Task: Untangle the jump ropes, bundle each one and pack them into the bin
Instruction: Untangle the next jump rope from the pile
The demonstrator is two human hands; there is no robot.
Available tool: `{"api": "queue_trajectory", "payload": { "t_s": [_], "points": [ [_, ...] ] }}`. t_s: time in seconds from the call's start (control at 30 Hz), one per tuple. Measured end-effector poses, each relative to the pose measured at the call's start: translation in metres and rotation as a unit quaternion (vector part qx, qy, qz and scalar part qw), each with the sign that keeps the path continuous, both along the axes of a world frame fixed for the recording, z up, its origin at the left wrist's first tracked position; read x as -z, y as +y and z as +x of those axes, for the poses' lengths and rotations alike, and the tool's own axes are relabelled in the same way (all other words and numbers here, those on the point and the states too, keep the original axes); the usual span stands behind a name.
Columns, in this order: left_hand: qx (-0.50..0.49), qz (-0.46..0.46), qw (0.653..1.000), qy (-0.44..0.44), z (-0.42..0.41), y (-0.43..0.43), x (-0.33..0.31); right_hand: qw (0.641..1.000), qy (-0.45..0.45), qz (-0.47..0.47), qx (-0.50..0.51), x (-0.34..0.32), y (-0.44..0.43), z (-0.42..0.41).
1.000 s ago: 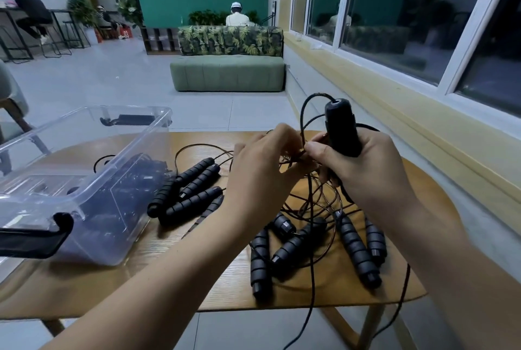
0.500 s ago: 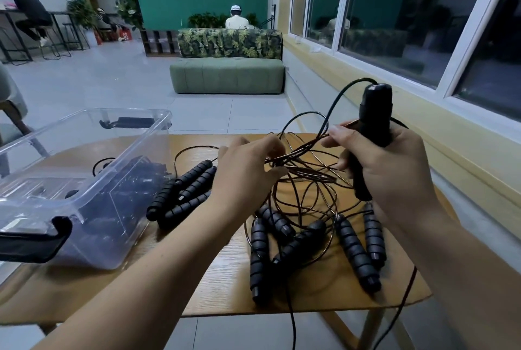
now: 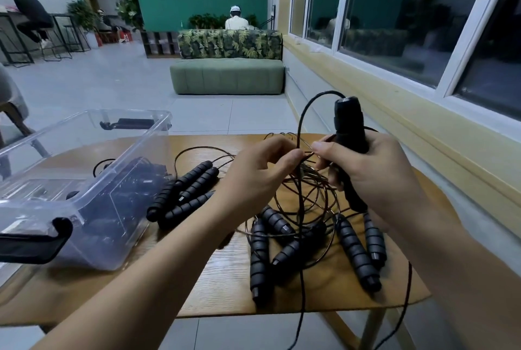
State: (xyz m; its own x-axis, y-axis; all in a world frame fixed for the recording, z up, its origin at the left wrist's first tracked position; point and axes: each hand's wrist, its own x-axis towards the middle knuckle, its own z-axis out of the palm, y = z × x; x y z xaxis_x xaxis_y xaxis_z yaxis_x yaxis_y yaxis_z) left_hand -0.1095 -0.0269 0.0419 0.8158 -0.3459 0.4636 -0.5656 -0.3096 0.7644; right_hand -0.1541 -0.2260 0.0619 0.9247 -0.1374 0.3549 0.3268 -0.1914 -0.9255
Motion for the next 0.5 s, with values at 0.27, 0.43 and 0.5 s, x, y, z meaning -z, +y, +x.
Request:
{"api": "queue_trajectory", "payload": {
  "t_s": [0.27,0.43,0.5],
  "points": [
    [0.031,0.041,0.998,-0.035,0.005,0.007,0.001,0.997,-0.048,0.061,0.026,-0.009,-0.008,-0.006],
    [-0.055,0.130,0.981,-0.135,0.019,0.004,0.008,0.994,-0.061,0.074,0.055,-0.009,-0.009,-0.006],
    [-0.104,0.183,0.962,-0.175,0.028,0.005,0.014,0.992,-0.066,0.083,0.068,-0.011,-0.010,-0.006]
  ]
}}
